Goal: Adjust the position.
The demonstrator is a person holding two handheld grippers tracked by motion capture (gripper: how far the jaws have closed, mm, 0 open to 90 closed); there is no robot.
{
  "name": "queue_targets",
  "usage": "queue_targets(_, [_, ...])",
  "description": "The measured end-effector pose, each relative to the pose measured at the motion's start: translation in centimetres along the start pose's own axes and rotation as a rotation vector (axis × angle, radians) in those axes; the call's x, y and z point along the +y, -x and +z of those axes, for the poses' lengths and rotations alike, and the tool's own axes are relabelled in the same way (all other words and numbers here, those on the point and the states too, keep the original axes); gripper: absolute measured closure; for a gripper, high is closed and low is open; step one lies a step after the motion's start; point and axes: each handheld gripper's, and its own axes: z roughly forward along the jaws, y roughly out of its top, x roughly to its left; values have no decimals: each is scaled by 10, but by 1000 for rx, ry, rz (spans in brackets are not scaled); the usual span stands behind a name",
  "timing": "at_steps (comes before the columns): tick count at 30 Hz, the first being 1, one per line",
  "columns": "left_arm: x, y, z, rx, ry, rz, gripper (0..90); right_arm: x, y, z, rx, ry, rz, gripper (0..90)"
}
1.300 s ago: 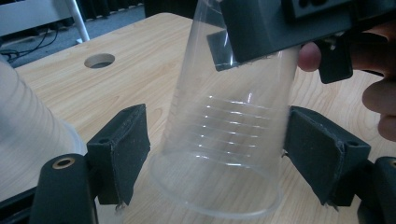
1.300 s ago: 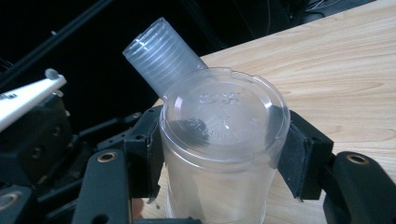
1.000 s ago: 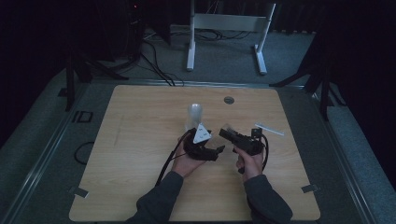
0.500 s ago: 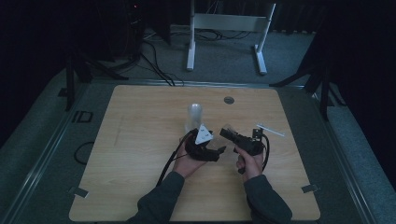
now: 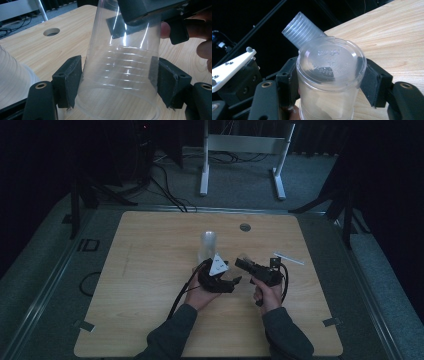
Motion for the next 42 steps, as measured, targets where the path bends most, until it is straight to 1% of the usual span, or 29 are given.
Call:
queue_targets(4, [0, -1, -1, -3, -3, 4, 276, 1, -3, 1, -13, -27, -33, 342])
queue_targets(8, [0, -2, -3, -3, -6, 6, 277, 1, -3, 0, -13, -41, -42, 339])
queue_targets(12, [0, -4, -4, -5, -14, 13, 277, 0, -3, 0, -14, -56, -62, 339])
queue_targets(17, [-1, -7, -6, -6, -14, 7, 277, 2, -4, -5, -18, -71, -80, 339])
queue_targets(21, [-2, -9, -7, -7, -12, 1, 277, 3, -5, -9, -28, -84, -108, 339])
queue_targets(26, [-3, -11, -9, -2, -19, 4, 277, 3, -4, -13, -40, -91, -119, 340])
queue_targets(29, [-3, -12, -10, -10, -22, 9, 277, 3, -3, -15, -41, -99, -126, 340])
queue_targets(30, [-3, -12, -10, -10, -21, 9, 277, 3, -2, -16, -48, -113, -140, 340])
queue_targets(38, [-4, -13, -12, -10, -23, 13, 278, 3, -2, -21, -66, -145, -180, 340])
queue_targets(41, [-4, -14, -13, -13, -26, 14, 278, 4, -2, -23, -80, -160, -200, 340])
queue_targets(42, [-4, -14, -13, -14, -27, 12, 278, 4, -2, -24, -88, -169, -213, 341])
